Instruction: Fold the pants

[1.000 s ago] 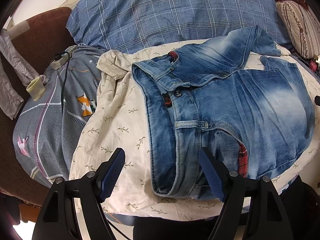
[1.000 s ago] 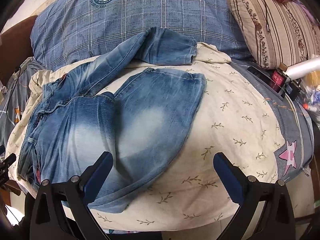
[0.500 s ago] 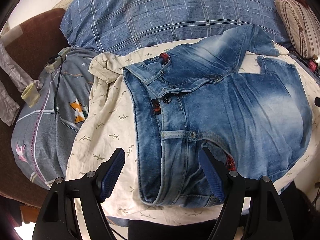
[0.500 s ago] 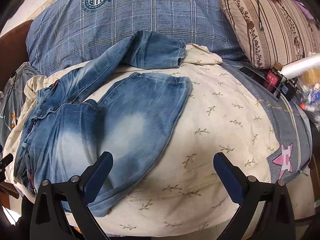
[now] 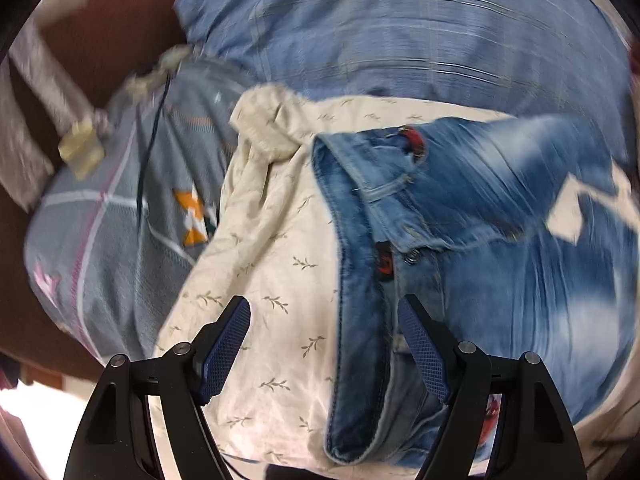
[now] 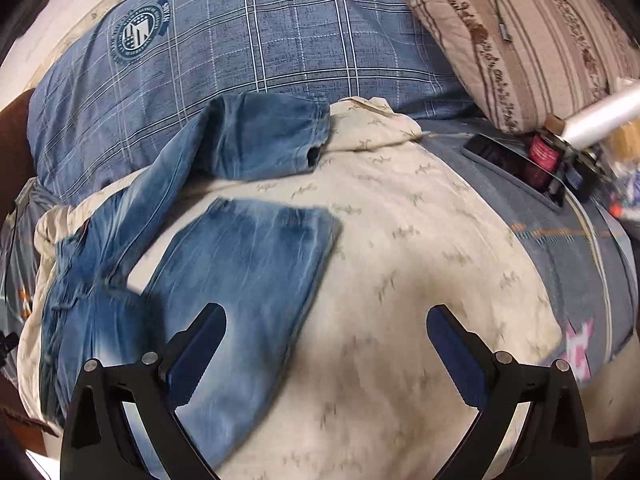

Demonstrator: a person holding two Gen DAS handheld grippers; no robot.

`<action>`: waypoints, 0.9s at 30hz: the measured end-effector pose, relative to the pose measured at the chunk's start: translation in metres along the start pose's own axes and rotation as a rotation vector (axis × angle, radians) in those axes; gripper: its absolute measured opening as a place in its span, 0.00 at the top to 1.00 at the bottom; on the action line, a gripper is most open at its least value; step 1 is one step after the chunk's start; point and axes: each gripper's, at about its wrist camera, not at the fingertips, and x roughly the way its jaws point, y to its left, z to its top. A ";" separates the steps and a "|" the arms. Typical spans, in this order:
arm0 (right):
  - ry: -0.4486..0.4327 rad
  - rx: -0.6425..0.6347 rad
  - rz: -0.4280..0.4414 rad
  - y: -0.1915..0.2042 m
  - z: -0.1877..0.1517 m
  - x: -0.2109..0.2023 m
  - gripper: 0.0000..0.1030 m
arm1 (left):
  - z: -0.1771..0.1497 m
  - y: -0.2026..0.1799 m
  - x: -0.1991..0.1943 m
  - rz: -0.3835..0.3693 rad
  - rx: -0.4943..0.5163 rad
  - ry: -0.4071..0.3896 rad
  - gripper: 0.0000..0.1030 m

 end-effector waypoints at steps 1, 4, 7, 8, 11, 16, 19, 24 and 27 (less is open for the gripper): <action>0.006 -0.001 0.004 0.001 0.005 0.008 0.02 | 0.004 0.008 0.008 -0.023 -0.044 0.033 0.26; 0.047 0.024 0.008 0.003 0.017 0.038 0.02 | 0.009 0.026 0.029 -0.057 -0.114 0.092 0.26; 0.097 0.053 0.045 0.006 0.018 0.064 0.03 | 0.000 0.029 0.058 -0.153 -0.139 0.190 0.26; 0.105 0.049 0.072 0.010 0.016 0.069 0.05 | -0.002 0.027 0.065 -0.190 -0.140 0.216 0.26; 0.042 -0.035 0.062 0.026 0.007 0.066 0.42 | -0.015 0.011 0.089 -0.333 -0.127 0.314 0.27; -0.032 -0.003 0.142 0.008 0.005 0.033 0.96 | -0.015 0.002 0.090 -0.319 -0.019 0.258 0.72; -0.100 0.053 0.152 -0.019 0.001 -0.004 0.97 | -0.011 0.018 0.087 -0.322 -0.039 0.233 0.75; -0.114 0.217 0.068 -0.089 -0.040 -0.040 0.97 | -0.023 0.031 0.102 -0.305 -0.039 0.257 0.75; 0.011 0.317 0.035 -0.124 -0.075 -0.021 0.96 | -0.032 0.029 0.119 -0.295 -0.035 0.284 0.74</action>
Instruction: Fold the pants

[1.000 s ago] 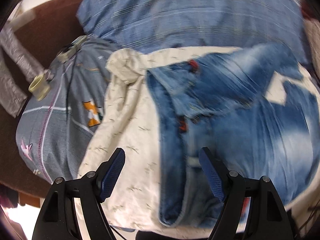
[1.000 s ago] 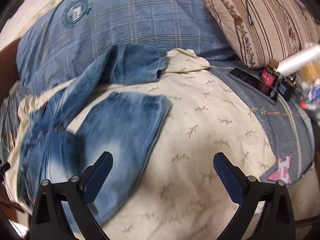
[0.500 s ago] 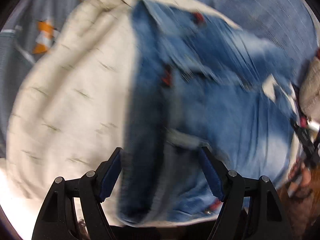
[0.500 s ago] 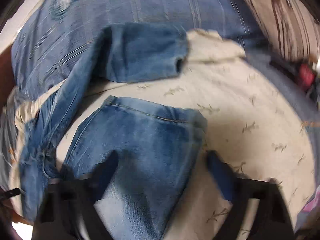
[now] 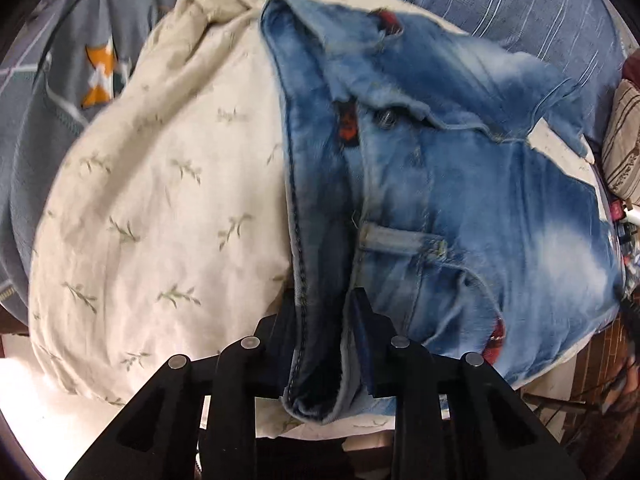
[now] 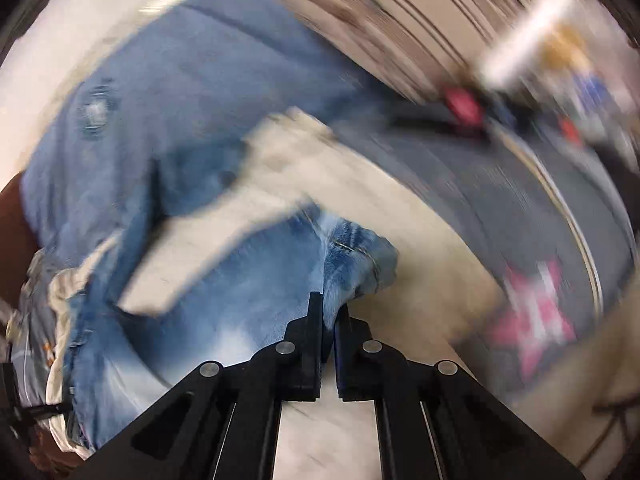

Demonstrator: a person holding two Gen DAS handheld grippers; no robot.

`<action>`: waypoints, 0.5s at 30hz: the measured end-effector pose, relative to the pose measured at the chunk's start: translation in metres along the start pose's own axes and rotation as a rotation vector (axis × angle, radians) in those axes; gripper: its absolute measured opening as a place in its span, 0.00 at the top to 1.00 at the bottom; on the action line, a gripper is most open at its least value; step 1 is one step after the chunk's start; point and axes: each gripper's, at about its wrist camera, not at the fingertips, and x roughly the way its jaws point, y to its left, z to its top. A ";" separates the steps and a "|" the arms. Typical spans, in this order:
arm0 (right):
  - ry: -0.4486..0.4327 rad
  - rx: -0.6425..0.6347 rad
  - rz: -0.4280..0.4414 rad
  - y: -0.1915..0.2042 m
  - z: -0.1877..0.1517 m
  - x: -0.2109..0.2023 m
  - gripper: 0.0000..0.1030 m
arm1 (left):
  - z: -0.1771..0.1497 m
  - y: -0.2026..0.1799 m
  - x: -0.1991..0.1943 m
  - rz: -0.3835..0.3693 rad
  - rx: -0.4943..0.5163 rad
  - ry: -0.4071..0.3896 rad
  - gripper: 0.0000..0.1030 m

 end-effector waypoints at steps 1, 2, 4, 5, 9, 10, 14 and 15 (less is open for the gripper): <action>0.038 0.008 -0.012 -0.005 -0.006 0.005 0.95 | 0.002 -0.002 0.000 -0.004 0.003 -0.005 0.74; 0.066 0.014 -0.028 -0.009 -0.012 0.007 0.92 | 0.003 -0.002 -0.002 -0.011 0.008 -0.006 0.74; 0.047 0.035 -0.040 -0.012 -0.010 -0.004 0.82 | 0.008 0.003 -0.012 -0.030 0.015 -0.024 0.74; 0.021 0.046 -0.059 -0.012 -0.003 -0.013 0.80 | 0.009 0.001 -0.021 -0.035 0.016 -0.042 0.74; -0.116 -0.002 -0.063 0.015 0.040 -0.039 0.60 | 0.048 0.007 -0.041 -0.021 -0.017 -0.138 0.63; -0.124 -0.020 -0.040 0.026 0.052 -0.036 0.58 | 0.055 0.007 -0.042 -0.014 -0.024 -0.146 0.53; -0.096 -0.017 0.162 0.084 0.107 0.004 0.44 | 0.108 0.005 -0.016 0.000 -0.090 -0.124 0.45; -0.067 -0.009 0.211 0.101 0.123 0.024 0.41 | 0.119 0.003 -0.004 -0.014 -0.109 -0.104 0.45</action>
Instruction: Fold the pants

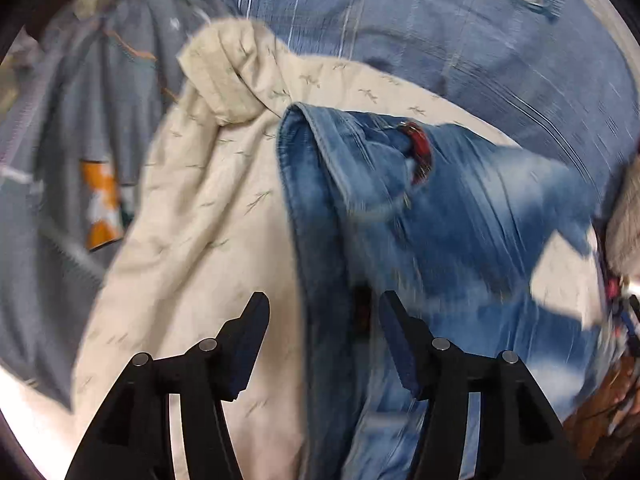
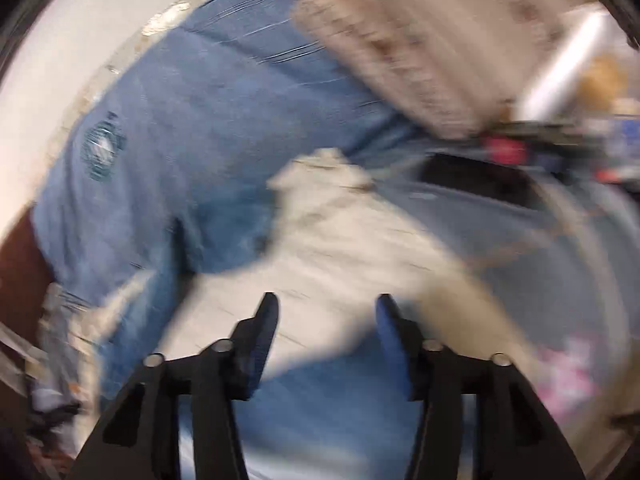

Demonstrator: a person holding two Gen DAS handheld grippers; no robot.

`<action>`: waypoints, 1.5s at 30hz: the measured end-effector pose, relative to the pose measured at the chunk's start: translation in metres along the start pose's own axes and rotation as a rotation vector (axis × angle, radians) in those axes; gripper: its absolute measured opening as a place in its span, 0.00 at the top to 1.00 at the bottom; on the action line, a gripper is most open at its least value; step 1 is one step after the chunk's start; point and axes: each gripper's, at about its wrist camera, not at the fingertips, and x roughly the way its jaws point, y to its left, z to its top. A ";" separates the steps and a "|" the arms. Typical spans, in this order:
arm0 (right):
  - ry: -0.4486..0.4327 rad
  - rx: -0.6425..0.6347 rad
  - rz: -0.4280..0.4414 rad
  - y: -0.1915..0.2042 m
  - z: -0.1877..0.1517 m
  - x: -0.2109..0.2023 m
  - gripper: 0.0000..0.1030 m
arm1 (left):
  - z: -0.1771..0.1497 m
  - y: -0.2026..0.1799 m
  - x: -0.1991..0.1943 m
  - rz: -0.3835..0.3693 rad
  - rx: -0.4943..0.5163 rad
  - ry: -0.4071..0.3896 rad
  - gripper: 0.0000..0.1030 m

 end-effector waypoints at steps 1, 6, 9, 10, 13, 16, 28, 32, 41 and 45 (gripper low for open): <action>0.036 0.017 0.053 0.013 0.013 0.023 0.41 | 0.010 0.000 0.014 -0.022 -0.035 0.030 0.45; 0.176 0.197 0.242 0.066 0.056 0.124 0.28 | 0.048 0.015 0.068 -0.086 -0.162 0.089 0.41; 0.220 0.295 0.176 0.080 0.071 0.174 0.24 | 0.057 0.022 0.081 -0.144 -0.243 0.088 0.39; 0.254 0.316 0.148 0.083 0.072 0.189 0.24 | 0.062 0.022 0.084 -0.153 -0.236 0.072 0.52; 0.258 0.279 0.146 0.101 0.091 0.201 0.96 | 0.068 0.020 0.082 -0.220 -0.215 0.082 0.82; -0.119 -0.084 0.256 0.146 0.105 0.119 0.97 | 0.066 0.017 0.076 -0.249 -0.189 0.059 0.82; 0.079 0.293 -0.076 -0.039 0.051 0.126 0.83 | 0.068 0.011 0.087 -0.177 -0.129 0.051 0.81; 0.047 0.248 -0.088 -0.041 0.080 0.120 0.50 | 0.091 0.010 0.076 -0.173 -0.174 0.002 0.64; 0.104 -0.181 -0.102 0.078 0.137 0.208 0.29 | 0.110 0.012 0.106 -0.190 -0.236 0.094 0.56; 0.133 -0.363 -0.226 0.114 0.145 0.260 0.29 | 0.127 0.028 0.115 -0.243 -0.299 0.103 0.50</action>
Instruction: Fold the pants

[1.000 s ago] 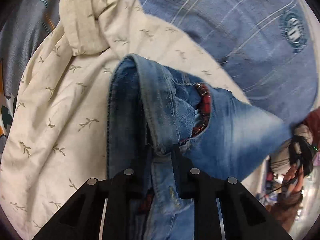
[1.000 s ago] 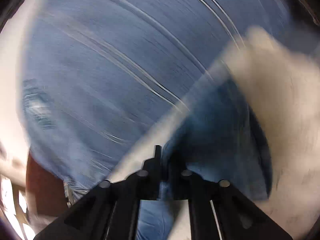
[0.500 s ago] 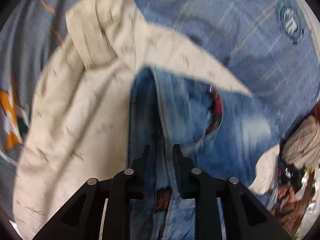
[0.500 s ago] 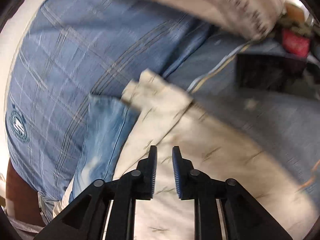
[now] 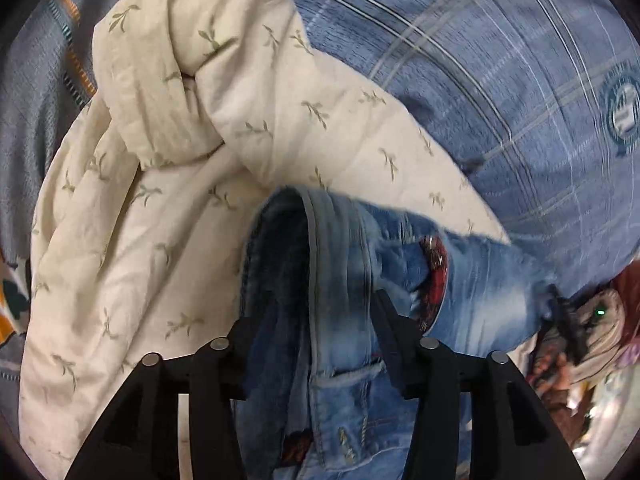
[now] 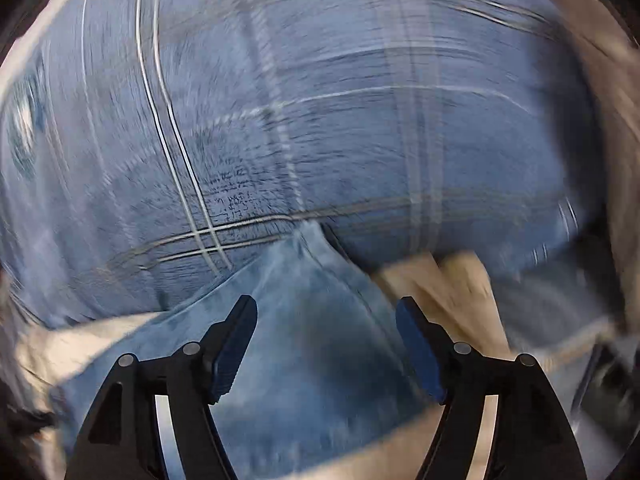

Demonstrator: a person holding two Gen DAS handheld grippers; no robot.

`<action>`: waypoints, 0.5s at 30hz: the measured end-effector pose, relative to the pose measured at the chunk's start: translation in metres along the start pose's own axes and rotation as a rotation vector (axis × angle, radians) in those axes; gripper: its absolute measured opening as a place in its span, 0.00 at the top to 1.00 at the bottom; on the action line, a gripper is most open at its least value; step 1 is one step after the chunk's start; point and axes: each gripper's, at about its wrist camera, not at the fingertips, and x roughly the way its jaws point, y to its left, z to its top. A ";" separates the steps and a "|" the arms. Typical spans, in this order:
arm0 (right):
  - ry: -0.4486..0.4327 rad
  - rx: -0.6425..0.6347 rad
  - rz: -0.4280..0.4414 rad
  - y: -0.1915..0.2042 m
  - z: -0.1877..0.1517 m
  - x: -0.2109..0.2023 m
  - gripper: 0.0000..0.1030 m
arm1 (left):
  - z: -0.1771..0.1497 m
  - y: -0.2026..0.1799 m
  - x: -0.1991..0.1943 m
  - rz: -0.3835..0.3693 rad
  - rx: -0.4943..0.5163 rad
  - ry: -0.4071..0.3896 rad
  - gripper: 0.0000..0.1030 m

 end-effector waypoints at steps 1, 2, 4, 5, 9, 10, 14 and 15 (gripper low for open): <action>0.011 -0.042 -0.039 0.010 0.004 0.012 0.29 | 0.006 0.002 0.003 -0.011 -0.018 -0.004 0.46; 0.016 -0.065 -0.051 0.016 0.006 0.019 0.29 | 0.011 0.003 0.006 -0.020 -0.033 -0.007 0.45; 0.015 -0.109 -0.085 0.030 0.007 0.035 0.30 | 0.021 0.004 0.017 -0.039 -0.065 0.006 0.42; 0.015 -0.119 -0.092 0.034 0.006 0.039 0.42 | 0.028 0.003 0.028 -0.046 -0.084 0.029 0.43; -0.005 -0.091 -0.057 0.036 -0.002 0.035 0.85 | 0.035 -0.008 0.038 0.003 -0.030 -0.003 0.77; -0.022 -0.096 -0.055 0.034 -0.003 0.027 0.85 | 0.032 -0.012 0.033 -0.006 -0.003 -0.020 0.78; -0.075 -0.063 -0.025 0.023 -0.012 -0.013 0.86 | 0.014 -0.027 0.008 0.040 0.082 -0.127 0.79; -0.090 -0.049 -0.010 0.019 -0.016 -0.026 0.86 | 0.005 -0.033 -0.002 0.056 0.111 -0.162 0.79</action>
